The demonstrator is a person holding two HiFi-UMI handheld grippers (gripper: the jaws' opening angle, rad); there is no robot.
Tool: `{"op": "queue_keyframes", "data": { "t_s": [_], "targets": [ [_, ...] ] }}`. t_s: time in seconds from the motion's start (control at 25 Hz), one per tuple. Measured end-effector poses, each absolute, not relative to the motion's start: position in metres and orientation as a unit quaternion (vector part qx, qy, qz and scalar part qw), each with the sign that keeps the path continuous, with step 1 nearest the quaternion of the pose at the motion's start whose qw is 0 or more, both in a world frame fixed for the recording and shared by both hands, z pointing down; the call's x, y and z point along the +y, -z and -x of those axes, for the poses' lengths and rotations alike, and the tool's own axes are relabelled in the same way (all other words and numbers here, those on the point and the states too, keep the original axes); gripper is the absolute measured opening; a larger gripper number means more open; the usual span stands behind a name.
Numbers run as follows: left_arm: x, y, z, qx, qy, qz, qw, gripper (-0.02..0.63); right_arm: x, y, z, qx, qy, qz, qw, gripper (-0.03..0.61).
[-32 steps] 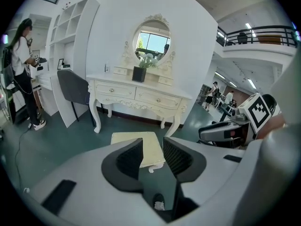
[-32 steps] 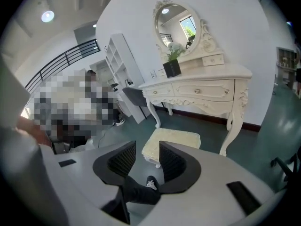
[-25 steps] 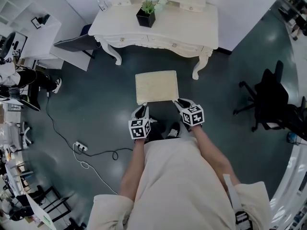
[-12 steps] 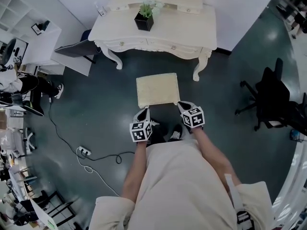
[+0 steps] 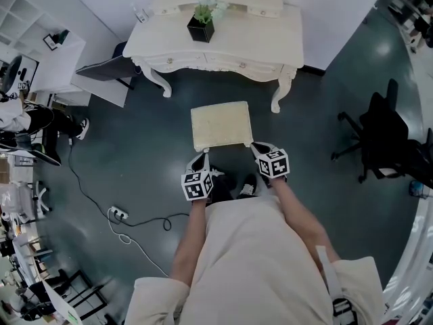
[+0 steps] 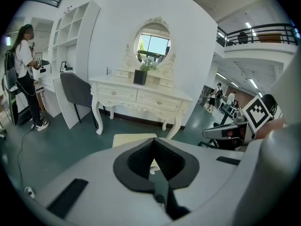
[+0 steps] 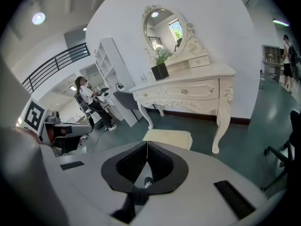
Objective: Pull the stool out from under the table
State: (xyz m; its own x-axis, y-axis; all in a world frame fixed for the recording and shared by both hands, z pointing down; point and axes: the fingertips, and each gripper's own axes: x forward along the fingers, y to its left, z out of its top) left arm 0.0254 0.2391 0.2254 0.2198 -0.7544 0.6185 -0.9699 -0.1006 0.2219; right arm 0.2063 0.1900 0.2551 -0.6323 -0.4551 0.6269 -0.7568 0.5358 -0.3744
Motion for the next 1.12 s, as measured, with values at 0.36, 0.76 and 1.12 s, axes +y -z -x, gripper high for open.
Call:
{"op": "queue_keyframes", "data": {
  "t_s": [0.36,0.76,1.12],
  "targets": [
    [0.242,-0.227,-0.025,-0.600,-0.164,-0.720,0.308,0.015,0.196,-0.262,-0.206,-0.842,-0.323,-0.353,0.249,0.044],
    [0.249,-0.232,-0.023,-0.601,-0.167,-0.719,0.309,0.014,0.199,-0.265,-0.209,-0.842,-0.314,-0.357,0.256,0.044],
    [0.252,-0.235,-0.017,-0.605,-0.182,-0.713,0.304,0.014,0.199,-0.261,-0.211,-0.839,-0.303,-0.368,0.263,0.044]
  ]
}}
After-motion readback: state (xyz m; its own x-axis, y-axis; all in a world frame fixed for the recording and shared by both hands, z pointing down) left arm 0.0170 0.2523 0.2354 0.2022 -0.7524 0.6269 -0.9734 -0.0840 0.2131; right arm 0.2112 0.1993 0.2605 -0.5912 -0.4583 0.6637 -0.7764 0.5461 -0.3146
